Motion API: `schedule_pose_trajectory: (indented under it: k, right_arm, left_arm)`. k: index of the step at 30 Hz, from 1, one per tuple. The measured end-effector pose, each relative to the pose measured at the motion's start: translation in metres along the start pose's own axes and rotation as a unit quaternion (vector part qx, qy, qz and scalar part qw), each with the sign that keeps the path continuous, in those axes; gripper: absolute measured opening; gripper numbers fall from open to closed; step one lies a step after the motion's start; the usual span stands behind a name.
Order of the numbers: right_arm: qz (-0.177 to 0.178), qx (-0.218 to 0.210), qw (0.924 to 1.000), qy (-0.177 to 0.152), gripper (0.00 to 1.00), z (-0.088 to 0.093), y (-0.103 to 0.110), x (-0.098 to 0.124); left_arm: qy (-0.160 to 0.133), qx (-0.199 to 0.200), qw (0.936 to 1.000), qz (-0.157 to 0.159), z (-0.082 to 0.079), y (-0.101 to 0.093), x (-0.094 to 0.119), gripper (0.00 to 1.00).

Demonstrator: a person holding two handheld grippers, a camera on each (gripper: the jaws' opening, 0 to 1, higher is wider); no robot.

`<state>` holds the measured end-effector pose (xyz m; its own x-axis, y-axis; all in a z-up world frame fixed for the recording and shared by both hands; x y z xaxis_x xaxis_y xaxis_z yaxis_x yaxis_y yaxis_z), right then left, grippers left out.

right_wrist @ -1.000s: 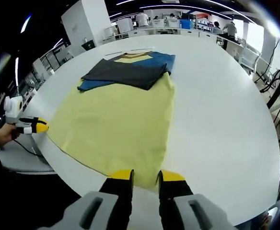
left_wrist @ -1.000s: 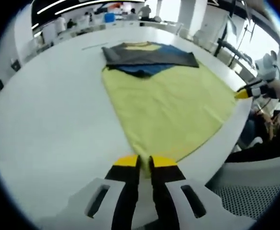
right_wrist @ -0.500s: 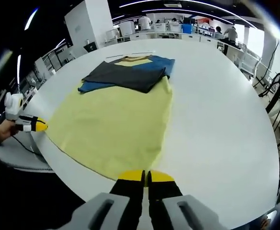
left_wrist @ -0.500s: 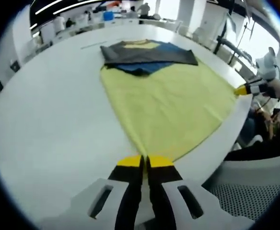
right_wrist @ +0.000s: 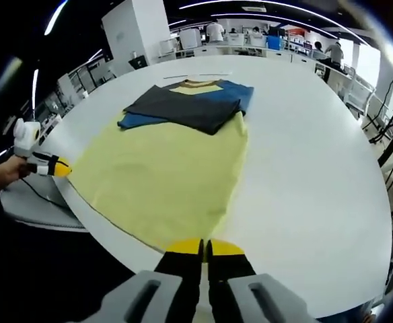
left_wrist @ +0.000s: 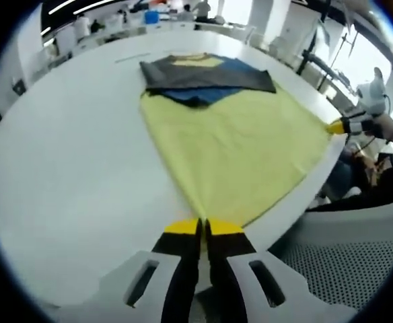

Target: Fold the garment on the visible template until the final outline fits inside the template.

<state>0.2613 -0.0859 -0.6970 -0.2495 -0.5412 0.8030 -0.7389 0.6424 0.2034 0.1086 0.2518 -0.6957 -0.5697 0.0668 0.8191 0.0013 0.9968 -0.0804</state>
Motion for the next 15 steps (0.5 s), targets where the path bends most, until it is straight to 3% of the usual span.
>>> schedule_pose_trajectory:
  k: [15]
  right_arm:
    - [-0.016,-0.007,0.9998,0.008,0.0,0.007,0.015,0.015]
  left_arm:
    - [0.033,0.003,0.9994,0.008,0.014,-0.004,0.019,0.0]
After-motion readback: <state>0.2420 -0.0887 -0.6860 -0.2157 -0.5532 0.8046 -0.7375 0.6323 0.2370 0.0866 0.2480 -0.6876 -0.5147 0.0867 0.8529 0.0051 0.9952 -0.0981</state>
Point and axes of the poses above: the point that each gripper's makers call its tool centre point, and the gripper's own axes: x roughly backward along the fingers, y roughly to its left, z roughly out of its underside, the point moved 3 cm from there along x, roughly backward along the fingers, and after that the axes turned 4 degrees about -z, right-handed, at the moved point
